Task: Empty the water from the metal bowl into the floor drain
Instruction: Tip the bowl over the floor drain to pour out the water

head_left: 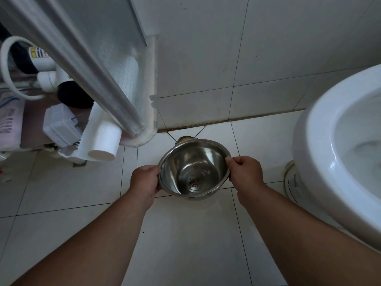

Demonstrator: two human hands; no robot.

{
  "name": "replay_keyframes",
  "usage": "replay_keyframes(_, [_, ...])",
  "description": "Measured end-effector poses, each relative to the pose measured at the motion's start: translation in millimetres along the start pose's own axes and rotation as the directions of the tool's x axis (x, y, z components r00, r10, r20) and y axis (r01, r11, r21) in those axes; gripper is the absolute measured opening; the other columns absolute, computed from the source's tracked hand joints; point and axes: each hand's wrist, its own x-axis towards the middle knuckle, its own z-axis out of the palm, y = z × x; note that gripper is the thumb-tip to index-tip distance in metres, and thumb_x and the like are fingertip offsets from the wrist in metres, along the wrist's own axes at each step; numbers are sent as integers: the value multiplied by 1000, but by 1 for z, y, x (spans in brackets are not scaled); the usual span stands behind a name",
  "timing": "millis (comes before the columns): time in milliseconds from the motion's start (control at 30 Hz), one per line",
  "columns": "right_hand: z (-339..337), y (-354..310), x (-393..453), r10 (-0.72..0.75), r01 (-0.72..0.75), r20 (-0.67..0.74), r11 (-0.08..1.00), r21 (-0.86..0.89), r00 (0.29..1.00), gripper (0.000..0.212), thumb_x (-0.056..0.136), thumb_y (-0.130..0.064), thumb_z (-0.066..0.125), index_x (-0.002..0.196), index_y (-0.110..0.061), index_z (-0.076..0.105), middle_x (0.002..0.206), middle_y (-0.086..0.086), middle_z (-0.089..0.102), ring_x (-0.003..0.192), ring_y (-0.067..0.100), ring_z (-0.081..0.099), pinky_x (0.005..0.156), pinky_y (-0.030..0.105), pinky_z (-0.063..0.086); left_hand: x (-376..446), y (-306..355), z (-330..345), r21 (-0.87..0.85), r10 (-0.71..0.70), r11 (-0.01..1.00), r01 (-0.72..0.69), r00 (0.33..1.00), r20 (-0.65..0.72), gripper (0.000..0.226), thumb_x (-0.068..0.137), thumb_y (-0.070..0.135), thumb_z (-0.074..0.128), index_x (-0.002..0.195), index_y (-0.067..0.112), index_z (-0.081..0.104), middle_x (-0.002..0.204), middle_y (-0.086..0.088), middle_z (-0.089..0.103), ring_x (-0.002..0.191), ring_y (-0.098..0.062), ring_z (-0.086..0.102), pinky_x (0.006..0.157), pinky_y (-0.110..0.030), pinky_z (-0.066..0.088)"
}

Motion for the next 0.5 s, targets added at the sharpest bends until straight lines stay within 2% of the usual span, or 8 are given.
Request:
replay_keyframes(133, [-1,0,-2,1,-1,-4,1000,10,1000,27,104,-21,70,79,-12,77,74,6,72,70,23,65,81,46,61,1,0,1,15,7,1000,-6,1000,-10,21,93,0,64,103,-9,80,92,-21,71,85,-32,64,79,-44,58])
replay_keyframes(267, [-1,-2,-3,-1,1,-7,1000,16,1000,26,104,-22,70,83,-8,78,76,8,73,72,24,66,83,49,61,1,2,1,22,17,1000,-16,1000,-19,19,92,1,65,98,-6,82,90,-21,73,83,-32,66,76,-41,60])
replay_keyframes(400, [0,-5,-3,-1,1,-7,1000,12,1000,26,104,-22,70,84,-9,79,76,7,73,72,23,66,84,49,62,0,3,0,21,23,1000,-22,1000,-16,17,91,1,66,94,-4,82,85,-18,72,79,-31,65,64,-33,59])
replay_keyframes(500, [-1,-6,-3,-1,1,-5,1000,16,1000,26,104,-22,70,85,-8,79,77,8,74,73,24,66,85,50,62,-1,4,-1,33,28,999,-28,1000,-13,18,91,1,65,94,-4,82,83,-17,73,78,-30,65,62,-31,59])
